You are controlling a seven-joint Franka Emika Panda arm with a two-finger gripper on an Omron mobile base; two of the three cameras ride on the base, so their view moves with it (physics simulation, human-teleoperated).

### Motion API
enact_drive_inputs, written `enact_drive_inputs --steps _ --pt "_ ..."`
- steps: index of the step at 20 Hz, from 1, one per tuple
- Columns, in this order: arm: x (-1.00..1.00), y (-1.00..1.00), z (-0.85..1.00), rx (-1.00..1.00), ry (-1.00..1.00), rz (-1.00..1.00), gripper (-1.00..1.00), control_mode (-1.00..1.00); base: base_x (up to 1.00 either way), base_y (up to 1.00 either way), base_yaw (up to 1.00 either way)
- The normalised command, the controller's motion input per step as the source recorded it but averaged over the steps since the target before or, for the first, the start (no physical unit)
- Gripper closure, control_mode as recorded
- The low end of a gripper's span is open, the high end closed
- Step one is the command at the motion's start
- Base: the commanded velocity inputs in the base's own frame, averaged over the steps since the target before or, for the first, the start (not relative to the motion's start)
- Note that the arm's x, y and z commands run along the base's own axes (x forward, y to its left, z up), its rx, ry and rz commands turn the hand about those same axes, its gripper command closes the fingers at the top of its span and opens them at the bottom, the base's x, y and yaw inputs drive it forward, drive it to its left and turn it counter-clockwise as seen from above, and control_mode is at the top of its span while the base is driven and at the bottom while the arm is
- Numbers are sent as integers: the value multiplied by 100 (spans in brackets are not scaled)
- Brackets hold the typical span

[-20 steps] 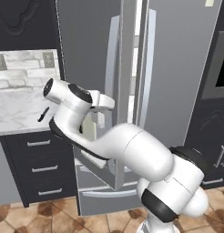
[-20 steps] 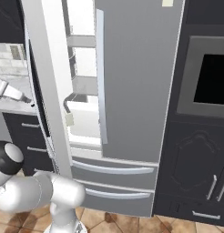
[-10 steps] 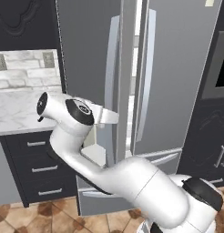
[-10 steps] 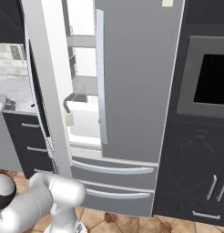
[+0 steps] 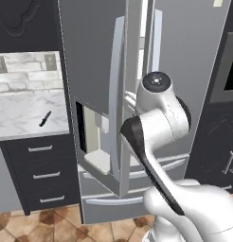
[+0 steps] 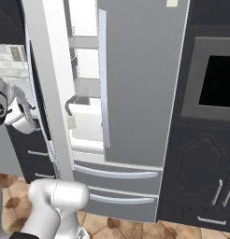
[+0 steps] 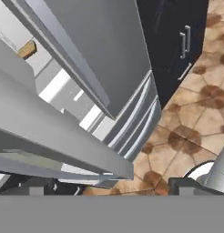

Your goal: Retrieve the butter from the fridge and place it on a plate on the dining table. Then retrieve the butter knife by the fridge and place it near the plate.

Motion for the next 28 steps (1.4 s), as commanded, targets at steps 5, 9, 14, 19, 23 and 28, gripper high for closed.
enact_drive_inputs --steps 5,9,14,19,23,28 --pt "2 -100 2 90 0 13 -100 -100 0 0 0" --pt "16 -92 0 85 0 23 -100 -100 0 0 0" --pt "30 -32 -6 51 -8 24 -100 -100 0 0 0" --pt "66 13 -5 5 1 18 -100 -100 0 0 0" --pt "65 12 0 0 11 10 -100 -100 0 0 0" --pt "48 29 0 0 1 1 -100 -100 0 0 0"
